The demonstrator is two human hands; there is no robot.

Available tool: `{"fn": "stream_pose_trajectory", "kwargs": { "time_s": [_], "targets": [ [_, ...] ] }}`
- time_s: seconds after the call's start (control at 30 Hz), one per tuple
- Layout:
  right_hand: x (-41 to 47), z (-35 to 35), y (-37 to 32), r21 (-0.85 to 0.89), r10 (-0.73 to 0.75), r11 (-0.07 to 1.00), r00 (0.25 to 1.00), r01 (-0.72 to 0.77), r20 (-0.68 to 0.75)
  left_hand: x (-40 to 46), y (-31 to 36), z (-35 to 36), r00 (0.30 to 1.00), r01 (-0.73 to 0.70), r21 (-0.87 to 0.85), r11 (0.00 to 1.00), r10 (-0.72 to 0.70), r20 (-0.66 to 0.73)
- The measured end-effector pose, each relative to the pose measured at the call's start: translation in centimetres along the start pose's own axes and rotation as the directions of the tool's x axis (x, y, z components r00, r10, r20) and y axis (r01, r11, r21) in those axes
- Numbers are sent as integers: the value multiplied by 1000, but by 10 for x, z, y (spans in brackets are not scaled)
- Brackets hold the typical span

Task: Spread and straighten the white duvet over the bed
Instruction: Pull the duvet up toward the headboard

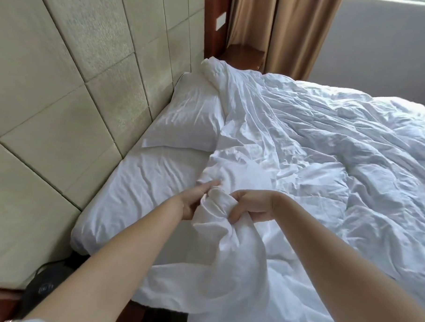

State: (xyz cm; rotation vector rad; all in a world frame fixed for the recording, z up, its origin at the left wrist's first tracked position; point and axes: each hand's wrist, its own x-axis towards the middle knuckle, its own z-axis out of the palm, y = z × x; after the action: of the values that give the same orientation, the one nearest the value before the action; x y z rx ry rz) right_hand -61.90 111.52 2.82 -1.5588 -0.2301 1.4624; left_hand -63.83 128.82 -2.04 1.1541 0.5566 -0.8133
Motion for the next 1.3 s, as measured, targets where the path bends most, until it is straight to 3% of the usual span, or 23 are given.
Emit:
{"fn": "stream_pose_trajectory", "kwargs": {
  "time_s": [0.1, 0.2, 0.27, 0.37, 0.5, 0.57, 0.63, 0.73, 0.8, 0.87, 0.93, 1.0, 1.07, 1.13, 1.2, 1.23, 1.3],
  "targets": [
    [1, -14, 11, -53, 64, 996, 996, -68, -70, 3, 7, 4, 960, -35, 267, 963, 107, -260],
    [10, -30, 18, 141, 42, 990, 912, 17, -407, -6, 10, 0, 907, -26, 439, 898, 206, -367],
    [21, -37, 15, 170, 55, 984, 838, 45, -543, -16, 10, 1, 917, -25, 517, 856, 225, -329],
    [41, -30, 2, 101, 142, 990, 805, -103, -575, -27, 7, 6, 958, -61, 647, 760, 227, -176],
    [70, -18, -14, 17, 212, 961, 695, -277, -687, -22, 4, -12, 981, -92, 756, 648, 188, -41],
    [84, -15, -23, 5, 251, 946, 720, -325, -647, -25, 9, -26, 987, -90, 783, 616, 160, -12],
    [100, -11, -43, 7, 187, 968, 706, -250, -683, -33, 18, -52, 982, -112, 741, 662, 187, -18],
    [124, 7, -118, -139, -100, 990, 605, -17, -790, -62, 49, -110, 928, -187, 580, 793, 336, -160],
    [136, 38, -184, -145, -246, 965, 567, 218, -786, -97, 77, -153, 845, -341, 401, 850, 464, -267],
    [149, 77, -243, -157, -389, 890, 533, 429, -751, -134, 100, -194, 732, -508, 273, 817, 577, -363],
    [170, 112, -274, -211, -518, 812, 507, 544, -689, -156, 107, -229, 673, -556, 233, 798, 596, -438],
    [207, 132, -271, -279, -582, 789, 520, 548, -625, -155, 95, -265, 713, -437, 250, 864, 502, -489],
    [250, 139, -236, -293, -514, 854, 612, 429, -601, -137, 63, -298, 811, -203, 284, 937, 323, -487],
    [287, 139, -184, -251, -280, 954, 781, 163, -558, -113, 22, -319, 886, 58, 372, 926, 124, -447],
    [313, 132, -136, -220, 67, 959, 897, -178, -436, -90, -14, -330, 887, 250, 456, 854, -13, -462],
    [323, 126, -118, -248, 188, 922, 906, -296, -380, -81, -28, -332, 876, 316, 488, 814, -53, -479],
    [335, 113, -95, -294, 265, 879, 897, -375, -354, -61, -41, -342, 854, 380, 524, 763, -71, -516]
  ]
}}
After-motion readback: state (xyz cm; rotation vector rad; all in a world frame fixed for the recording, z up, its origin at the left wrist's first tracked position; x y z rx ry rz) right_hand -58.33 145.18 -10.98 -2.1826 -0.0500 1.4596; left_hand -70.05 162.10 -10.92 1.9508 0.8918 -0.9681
